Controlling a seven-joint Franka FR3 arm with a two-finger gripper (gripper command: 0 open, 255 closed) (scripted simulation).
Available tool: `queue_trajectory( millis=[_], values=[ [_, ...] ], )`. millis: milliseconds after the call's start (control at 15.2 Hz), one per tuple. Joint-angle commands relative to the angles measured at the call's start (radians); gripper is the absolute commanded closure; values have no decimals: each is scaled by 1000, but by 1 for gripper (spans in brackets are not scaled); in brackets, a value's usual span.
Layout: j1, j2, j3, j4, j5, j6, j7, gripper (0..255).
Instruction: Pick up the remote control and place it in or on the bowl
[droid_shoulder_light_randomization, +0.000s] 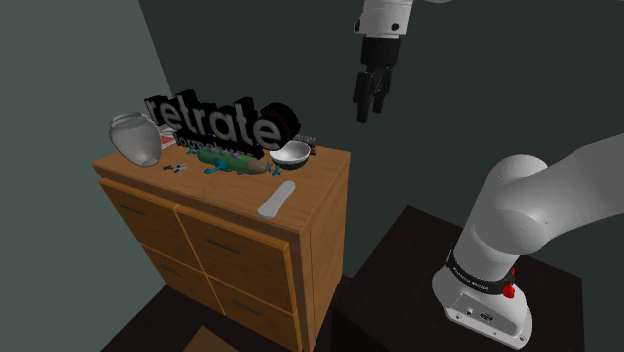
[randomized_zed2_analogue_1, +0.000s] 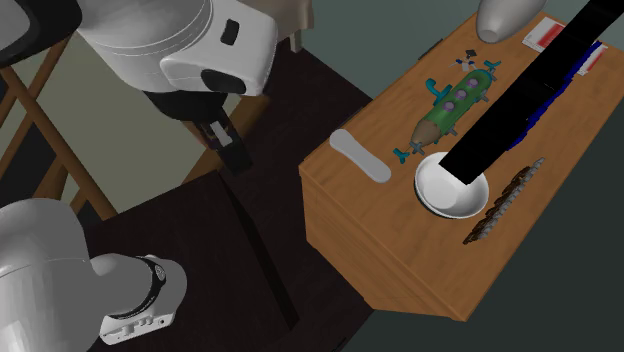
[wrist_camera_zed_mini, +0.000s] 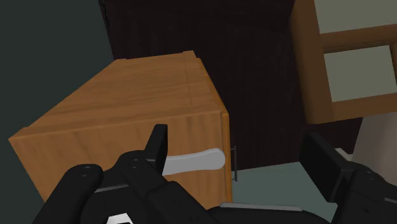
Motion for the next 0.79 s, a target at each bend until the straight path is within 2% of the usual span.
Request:
queue_trajectory(
  millis=[0, 330, 726],
  values=[
    [0, 0, 0, 0, 0, 0, 0, 0],
    [-27, 95, 95, -54, 51, 162, 200, 0],
    [-64, 266, 200, -62, 84, 355, 437, 0]
  ],
)
